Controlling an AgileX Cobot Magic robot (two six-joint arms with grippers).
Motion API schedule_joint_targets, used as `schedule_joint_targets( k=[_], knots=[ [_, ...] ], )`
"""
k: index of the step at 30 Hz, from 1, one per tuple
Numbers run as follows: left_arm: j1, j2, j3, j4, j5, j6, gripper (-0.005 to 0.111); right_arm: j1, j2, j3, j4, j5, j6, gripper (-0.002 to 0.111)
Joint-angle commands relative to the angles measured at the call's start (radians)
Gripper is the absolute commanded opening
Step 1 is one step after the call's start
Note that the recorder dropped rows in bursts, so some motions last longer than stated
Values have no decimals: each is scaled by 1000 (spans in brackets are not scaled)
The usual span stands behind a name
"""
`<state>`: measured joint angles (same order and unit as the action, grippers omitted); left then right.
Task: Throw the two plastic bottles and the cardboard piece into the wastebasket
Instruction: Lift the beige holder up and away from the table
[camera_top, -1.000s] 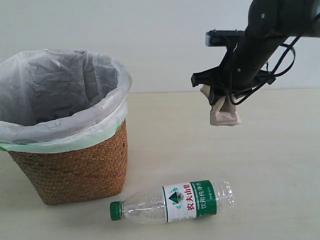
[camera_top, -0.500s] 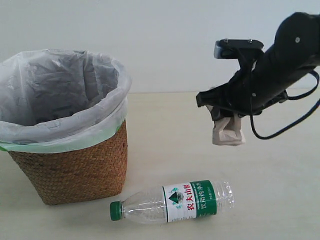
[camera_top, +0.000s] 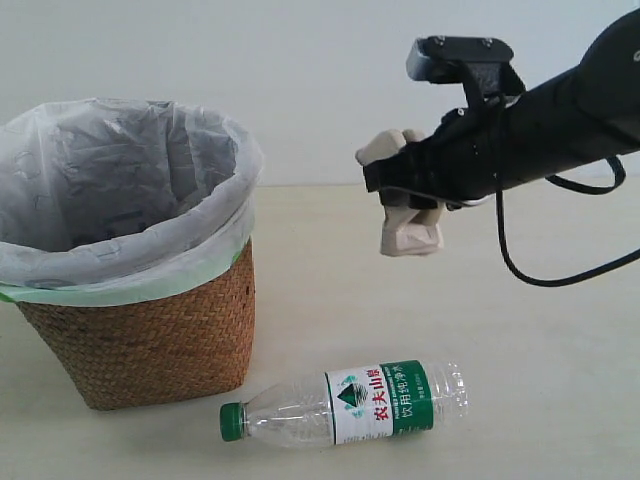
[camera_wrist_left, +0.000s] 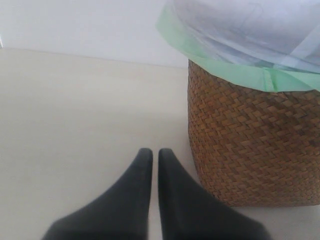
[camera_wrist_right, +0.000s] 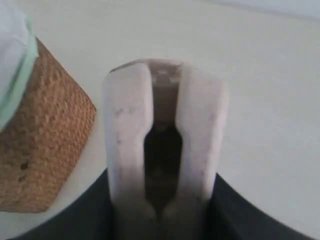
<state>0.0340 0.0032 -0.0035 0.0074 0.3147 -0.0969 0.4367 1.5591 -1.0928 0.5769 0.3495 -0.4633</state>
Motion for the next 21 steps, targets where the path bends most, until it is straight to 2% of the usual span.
schedule_joint_targets(
  k=[1,5,12,16,21],
  knots=[
    [-4,-3,4,2,0,-3,4,38,-45,1,23,-97,-40,0],
    [-4,-3,4,2,0,-3,4,30,-45,-24,23,-99,43,0],
    [-4,-3,4,2,0,-3,4,-102,-45,-117,-23,53,144,0],
    [-4,-3,4,2,0,-3,4,-169,-45,-184,-184,180,261,0],
    [-4,-3,4,2,0,-3,4,-157,-45,-251,-283,245,333,0]
  ],
)
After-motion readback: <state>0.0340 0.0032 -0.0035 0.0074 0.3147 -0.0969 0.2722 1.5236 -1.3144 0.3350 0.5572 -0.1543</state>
